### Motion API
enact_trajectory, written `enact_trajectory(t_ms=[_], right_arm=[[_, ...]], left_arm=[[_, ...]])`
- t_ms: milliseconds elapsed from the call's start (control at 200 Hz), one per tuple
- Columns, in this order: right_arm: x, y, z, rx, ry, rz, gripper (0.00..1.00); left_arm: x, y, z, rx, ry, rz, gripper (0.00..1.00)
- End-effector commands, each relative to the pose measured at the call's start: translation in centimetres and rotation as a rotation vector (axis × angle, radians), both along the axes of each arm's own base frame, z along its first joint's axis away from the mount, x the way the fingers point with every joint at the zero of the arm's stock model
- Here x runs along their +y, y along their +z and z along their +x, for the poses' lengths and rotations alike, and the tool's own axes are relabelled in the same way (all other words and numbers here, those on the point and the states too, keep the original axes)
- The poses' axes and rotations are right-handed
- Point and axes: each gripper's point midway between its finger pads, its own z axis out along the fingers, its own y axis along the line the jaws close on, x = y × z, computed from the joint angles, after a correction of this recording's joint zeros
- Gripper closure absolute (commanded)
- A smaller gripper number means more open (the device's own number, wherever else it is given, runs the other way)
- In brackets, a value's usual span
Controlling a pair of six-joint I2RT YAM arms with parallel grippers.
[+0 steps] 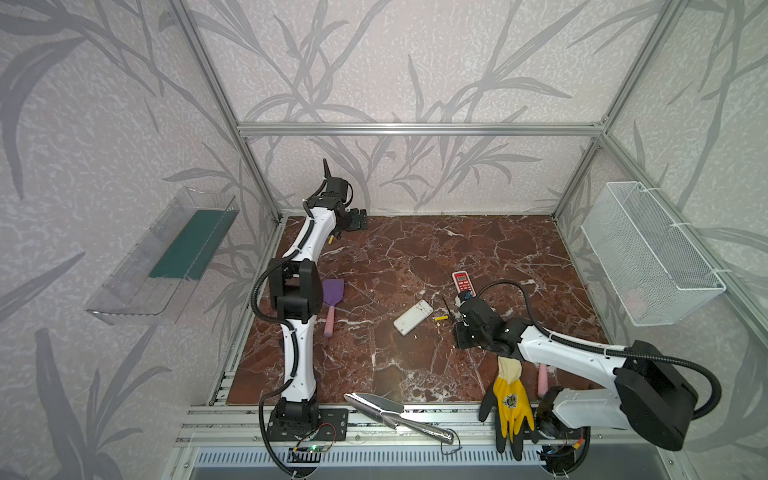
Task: Unload the batteries from the remote control
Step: 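Set the pink screwdriver down with the right gripper while the left arm returns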
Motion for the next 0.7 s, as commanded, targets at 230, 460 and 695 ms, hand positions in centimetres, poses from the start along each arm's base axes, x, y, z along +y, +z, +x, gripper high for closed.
enact_trajectory(t_ms=[230,460,695], right_arm=[[-2.6,-2.9,-0.8,0.059,-0.076,-0.083,0.92],[-2.7,-5.1,-1.3,0.148,-0.101,-0.136,0.80],[-2.7,-2.1,-0.2,0.059,-0.099,-0.119,0.44]], left_arm=[[-7.7,1.3,-7.4,-0.071,-0.173,-0.108,0.00],[-8.5,1.7,-11.9,-0.143,-0.134,-0.215,0.01],[-7.8,2.0,-14.9,-0.120,-0.106,-0.245,0.00]])
